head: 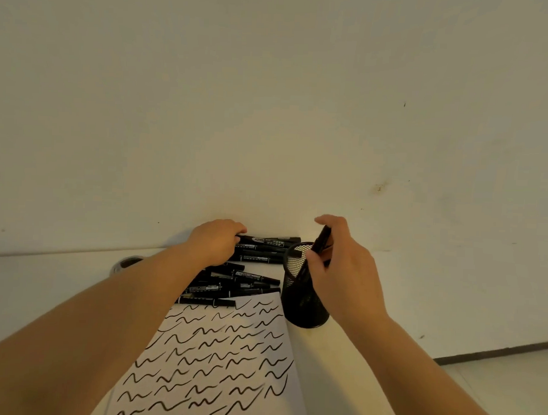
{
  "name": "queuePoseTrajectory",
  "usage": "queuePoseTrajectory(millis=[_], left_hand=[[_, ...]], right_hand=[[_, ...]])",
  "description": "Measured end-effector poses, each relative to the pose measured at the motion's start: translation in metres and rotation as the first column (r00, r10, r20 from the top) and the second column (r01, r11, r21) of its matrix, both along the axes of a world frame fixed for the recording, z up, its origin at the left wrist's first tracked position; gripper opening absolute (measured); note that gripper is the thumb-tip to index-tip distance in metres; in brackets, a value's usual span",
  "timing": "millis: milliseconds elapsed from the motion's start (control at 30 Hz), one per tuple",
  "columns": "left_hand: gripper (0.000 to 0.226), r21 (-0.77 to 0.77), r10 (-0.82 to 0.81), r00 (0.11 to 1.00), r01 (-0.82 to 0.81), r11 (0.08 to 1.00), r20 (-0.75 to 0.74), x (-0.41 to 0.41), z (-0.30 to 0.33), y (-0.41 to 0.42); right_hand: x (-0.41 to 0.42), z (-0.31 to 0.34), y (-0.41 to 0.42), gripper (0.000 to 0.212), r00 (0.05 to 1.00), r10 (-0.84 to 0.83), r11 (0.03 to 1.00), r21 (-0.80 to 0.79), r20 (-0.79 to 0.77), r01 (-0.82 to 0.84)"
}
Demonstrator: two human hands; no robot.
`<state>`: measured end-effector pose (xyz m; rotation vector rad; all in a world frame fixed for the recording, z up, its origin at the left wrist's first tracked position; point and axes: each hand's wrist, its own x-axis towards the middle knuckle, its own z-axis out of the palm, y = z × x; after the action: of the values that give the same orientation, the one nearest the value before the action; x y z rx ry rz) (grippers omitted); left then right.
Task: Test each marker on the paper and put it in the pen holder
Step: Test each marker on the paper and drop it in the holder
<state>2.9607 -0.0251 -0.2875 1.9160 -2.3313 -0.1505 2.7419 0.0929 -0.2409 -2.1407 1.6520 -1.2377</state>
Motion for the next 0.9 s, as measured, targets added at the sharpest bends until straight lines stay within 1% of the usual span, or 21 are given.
queuePoseTrajectory(millis=[67,167,267,433,533,600,667,733,767,800,833,900], left_hand=[[0.036,-0.004,-0.003,0.999,0.003,1.000,0.044,-0.003,-0.005,-0.003],[0.034,-0.067,-0.025,0.993,0.034,0.997,0.117,-0.006,-0.011,-0.006],[0.034,-0.095,-0.018,0.995,0.027,0.995,0.099,-0.008,-0.016,-0.009],[0.032,-0.142,0.007,0.997,0.005,0.990,0.080,-0.010,-0.018,-0.008],[0.031,-0.206,0.004,0.997,0.011,0.978,0.071,-0.007,-0.014,-0.004],[0.031,-0.225,-0.010,1.000,0.014,0.974,0.017,-0.003,-0.006,0.002],[0.031,-0.276,-0.023,0.999,0.015,0.961,-0.026,0.001,0.006,0.014],[0.029,-0.330,-0.021,0.998,0.000,0.944,-0.059,0.004,0.018,0.031],[0.029,-0.340,-0.019,0.997,-0.009,0.940,-0.078,0.005,0.024,0.041],[0.029,-0.345,-0.013,0.996,-0.018,0.938,-0.090,0.007,0.030,0.053],[0.028,-0.353,-0.012,0.995,-0.022,0.935,-0.094,0.009,0.036,0.066],[0.027,-0.383,-0.035,0.992,-0.015,0.924,-0.123,0.012,0.045,0.094]], right_hand=[[0.002,-0.005,0.000,0.038,1.000,0.009,1.000,0.004,-0.021,-0.009],[0.004,-0.014,-0.001,0.030,0.999,-0.006,1.000,0.004,-0.048,0.007],[0.002,-0.021,-0.001,0.023,0.997,-0.016,1.000,0.021,-0.075,0.018],[0.001,-0.019,0.002,0.022,0.995,-0.038,0.999,-0.018,-0.088,0.037],[0.001,-0.014,0.005,0.024,0.991,-0.070,0.995,-0.077,-0.117,0.061],[0.003,-0.008,0.009,0.025,0.984,-0.100,0.988,-0.133,-0.145,0.081],[0.007,-0.002,0.015,0.023,0.979,-0.132,0.972,-0.216,-0.155,0.097],[0.013,0.004,0.024,0.022,0.982,-0.115,0.951,-0.303,-0.148,0.066],[0.017,0.006,0.029,0.021,0.987,-0.069,0.947,-0.322,-0.145,0.019],[0.021,0.006,0.035,0.020,0.991,-0.003,0.955,-0.293,-0.136,-0.037],[0.027,0.006,0.042,0.017,0.992,0.064,0.974,-0.210,-0.106,-0.086],[0.039,0.003,0.053,0.009,0.988,0.152,0.988,0.032,0.024,-0.153]])
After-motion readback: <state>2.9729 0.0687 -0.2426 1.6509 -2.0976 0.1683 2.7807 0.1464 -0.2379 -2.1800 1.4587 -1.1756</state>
